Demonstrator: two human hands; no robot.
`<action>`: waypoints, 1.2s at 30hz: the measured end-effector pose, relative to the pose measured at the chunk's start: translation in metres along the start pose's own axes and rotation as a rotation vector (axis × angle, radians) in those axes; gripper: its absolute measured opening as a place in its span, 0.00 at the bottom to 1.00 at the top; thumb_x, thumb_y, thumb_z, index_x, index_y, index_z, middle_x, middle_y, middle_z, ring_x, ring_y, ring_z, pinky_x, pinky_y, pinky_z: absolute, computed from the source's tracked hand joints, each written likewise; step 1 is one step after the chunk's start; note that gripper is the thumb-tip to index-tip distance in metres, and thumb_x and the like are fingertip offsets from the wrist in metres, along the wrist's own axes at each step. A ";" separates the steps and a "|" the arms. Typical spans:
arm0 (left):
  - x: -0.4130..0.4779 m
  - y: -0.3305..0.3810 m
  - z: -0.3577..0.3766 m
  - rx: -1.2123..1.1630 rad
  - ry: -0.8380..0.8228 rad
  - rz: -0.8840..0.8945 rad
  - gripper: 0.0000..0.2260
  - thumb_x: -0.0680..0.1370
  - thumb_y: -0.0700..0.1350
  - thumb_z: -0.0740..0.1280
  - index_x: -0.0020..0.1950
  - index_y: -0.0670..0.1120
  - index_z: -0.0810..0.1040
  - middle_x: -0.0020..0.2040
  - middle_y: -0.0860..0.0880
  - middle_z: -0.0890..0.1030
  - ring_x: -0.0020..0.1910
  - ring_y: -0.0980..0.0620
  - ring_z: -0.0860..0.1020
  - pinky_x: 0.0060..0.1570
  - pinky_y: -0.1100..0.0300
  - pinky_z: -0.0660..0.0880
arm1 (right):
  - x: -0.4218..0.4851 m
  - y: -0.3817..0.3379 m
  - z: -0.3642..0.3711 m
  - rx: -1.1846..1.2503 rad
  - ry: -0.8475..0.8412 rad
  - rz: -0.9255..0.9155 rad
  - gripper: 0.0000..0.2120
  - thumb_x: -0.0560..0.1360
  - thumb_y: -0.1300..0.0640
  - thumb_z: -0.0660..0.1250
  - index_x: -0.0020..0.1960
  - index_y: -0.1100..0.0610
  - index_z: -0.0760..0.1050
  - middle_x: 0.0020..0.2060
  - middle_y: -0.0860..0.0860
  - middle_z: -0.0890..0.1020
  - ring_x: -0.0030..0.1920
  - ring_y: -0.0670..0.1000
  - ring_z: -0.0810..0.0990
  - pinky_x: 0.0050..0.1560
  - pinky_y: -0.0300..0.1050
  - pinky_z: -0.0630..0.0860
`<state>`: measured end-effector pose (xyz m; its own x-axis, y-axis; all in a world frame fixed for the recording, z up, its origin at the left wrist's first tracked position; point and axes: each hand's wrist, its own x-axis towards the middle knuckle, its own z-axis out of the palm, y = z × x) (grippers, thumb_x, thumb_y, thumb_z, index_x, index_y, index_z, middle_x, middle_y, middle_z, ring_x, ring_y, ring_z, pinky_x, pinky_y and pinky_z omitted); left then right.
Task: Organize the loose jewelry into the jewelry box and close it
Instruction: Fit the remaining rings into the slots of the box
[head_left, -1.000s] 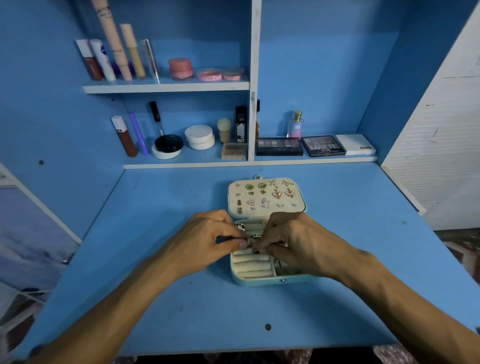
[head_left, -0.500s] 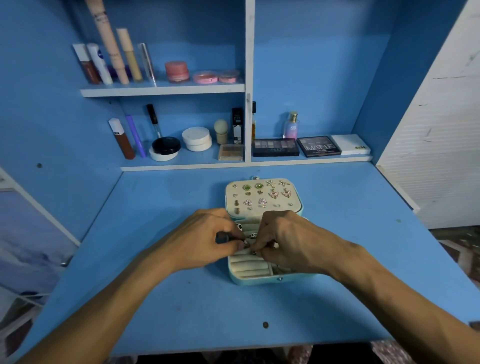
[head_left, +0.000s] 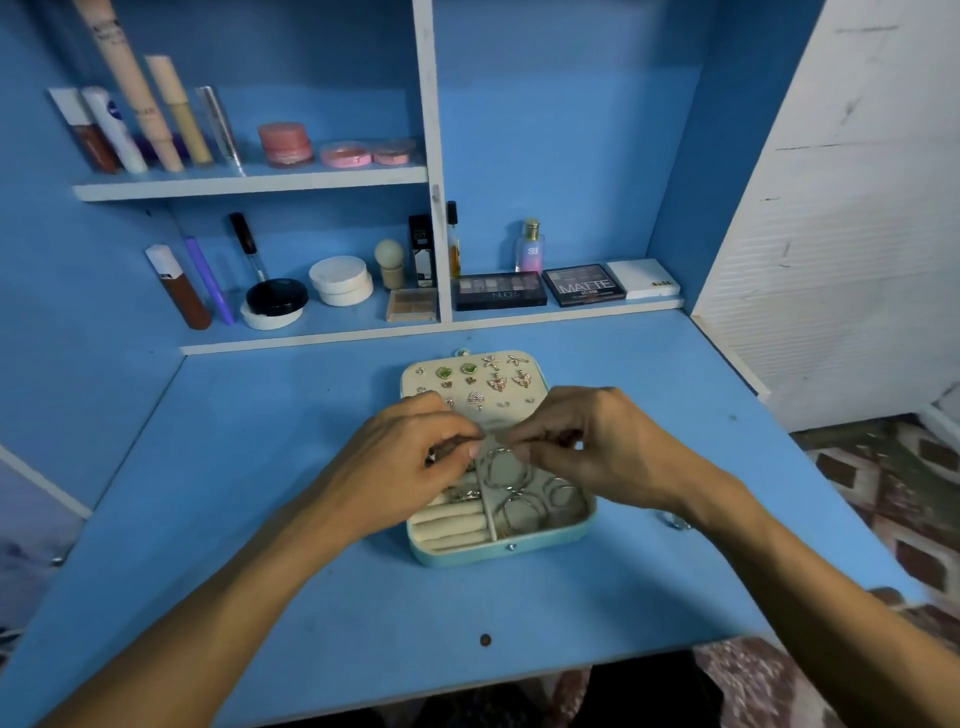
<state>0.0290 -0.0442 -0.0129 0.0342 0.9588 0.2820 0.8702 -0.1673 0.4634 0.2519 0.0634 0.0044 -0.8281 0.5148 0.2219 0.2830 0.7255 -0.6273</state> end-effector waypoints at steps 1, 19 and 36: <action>0.005 0.005 0.004 -0.009 -0.007 0.010 0.14 0.79 0.57 0.64 0.59 0.54 0.84 0.46 0.63 0.75 0.47 0.62 0.75 0.47 0.63 0.73 | -0.006 0.005 -0.006 -0.005 0.024 0.028 0.09 0.75 0.57 0.74 0.54 0.48 0.86 0.42 0.42 0.82 0.41 0.42 0.80 0.44 0.30 0.72; 0.062 0.042 0.059 0.058 -0.109 0.180 0.10 0.82 0.50 0.65 0.59 0.52 0.84 0.54 0.57 0.80 0.55 0.55 0.75 0.58 0.60 0.69 | -0.111 0.042 -0.067 -0.175 -0.090 0.449 0.11 0.72 0.41 0.74 0.53 0.42 0.84 0.41 0.41 0.81 0.43 0.36 0.78 0.41 0.28 0.71; 0.045 0.033 0.035 -0.050 -0.073 0.117 0.13 0.81 0.52 0.63 0.59 0.52 0.84 0.55 0.58 0.80 0.55 0.58 0.78 0.58 0.53 0.76 | -0.077 0.025 -0.043 0.034 0.019 0.285 0.01 0.76 0.50 0.73 0.45 0.46 0.83 0.44 0.43 0.83 0.41 0.42 0.82 0.42 0.30 0.73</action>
<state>0.0762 0.0013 -0.0148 0.1712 0.9458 0.2760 0.8329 -0.2886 0.4722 0.3439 0.0619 0.0036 -0.7084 0.7043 0.0472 0.4859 0.5350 -0.6912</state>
